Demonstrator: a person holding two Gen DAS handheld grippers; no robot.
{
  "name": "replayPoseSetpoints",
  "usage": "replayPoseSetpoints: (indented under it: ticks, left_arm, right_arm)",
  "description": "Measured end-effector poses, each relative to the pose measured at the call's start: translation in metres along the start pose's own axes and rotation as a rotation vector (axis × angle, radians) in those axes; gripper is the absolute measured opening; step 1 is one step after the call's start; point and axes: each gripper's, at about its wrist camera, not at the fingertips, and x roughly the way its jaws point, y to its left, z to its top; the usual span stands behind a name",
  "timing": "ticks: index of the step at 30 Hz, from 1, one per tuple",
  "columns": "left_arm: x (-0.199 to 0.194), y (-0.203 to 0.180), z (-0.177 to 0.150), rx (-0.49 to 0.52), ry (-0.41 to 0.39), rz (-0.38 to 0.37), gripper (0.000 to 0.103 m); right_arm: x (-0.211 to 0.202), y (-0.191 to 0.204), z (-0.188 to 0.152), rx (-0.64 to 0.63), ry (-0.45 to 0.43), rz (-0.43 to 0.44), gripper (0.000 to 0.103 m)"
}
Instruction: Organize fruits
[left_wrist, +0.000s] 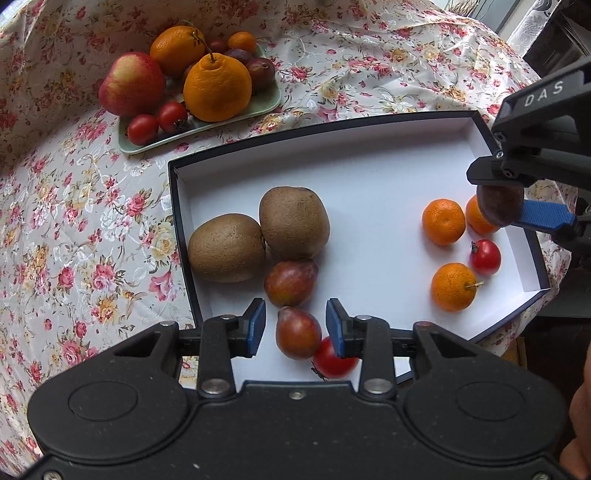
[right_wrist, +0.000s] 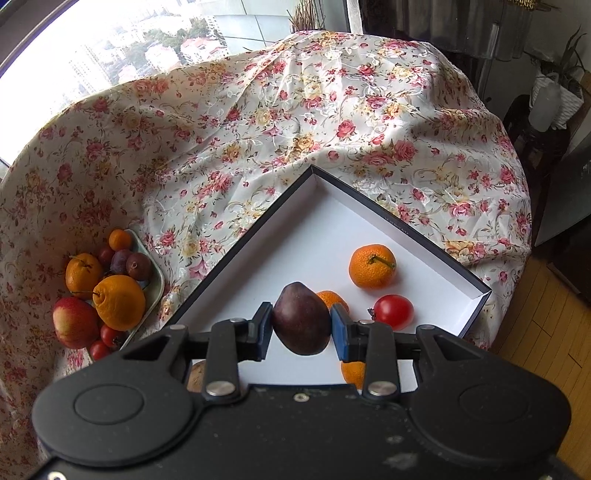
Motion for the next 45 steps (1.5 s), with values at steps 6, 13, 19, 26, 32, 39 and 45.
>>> replayPoseSetpoints:
  ticks: [6,13,19,26,32,39,45]
  left_arm:
    - [0.001,0.002,0.001,-0.01,0.003,0.014,0.045]
    - [-0.004,0.003,-0.002,-0.028,-0.014,0.06,0.046]
    - [-0.009,0.009,-0.003,-0.062,-0.026,0.085,0.049]
    - [-0.01,0.011,0.0,-0.093,-0.038,0.112,0.049]
    - [-0.009,0.011,-0.001,-0.12,-0.045,0.147,0.049]
    - [-0.007,0.008,0.0,-0.138,-0.043,0.155,0.049]
    - [-0.003,0.008,0.002,-0.156,-0.028,0.149,0.049]
  right_arm:
    - [-0.006,0.013,-0.004,-0.093,-0.066,-0.036,0.036]
    - [0.003,0.02,-0.007,-0.175,-0.001,-0.072,0.036]
    - [0.009,0.019,-0.013,-0.241,0.055,-0.09,0.036]
    - [0.015,0.025,-0.027,-0.403,0.094,-0.123,0.036]
    - [0.014,0.027,-0.037,-0.505,0.124,-0.101,0.036]
    - [0.017,0.021,-0.035,-0.53,0.133,-0.102,0.036]
    - [0.018,0.014,-0.032,-0.524,0.133,-0.11,0.036]
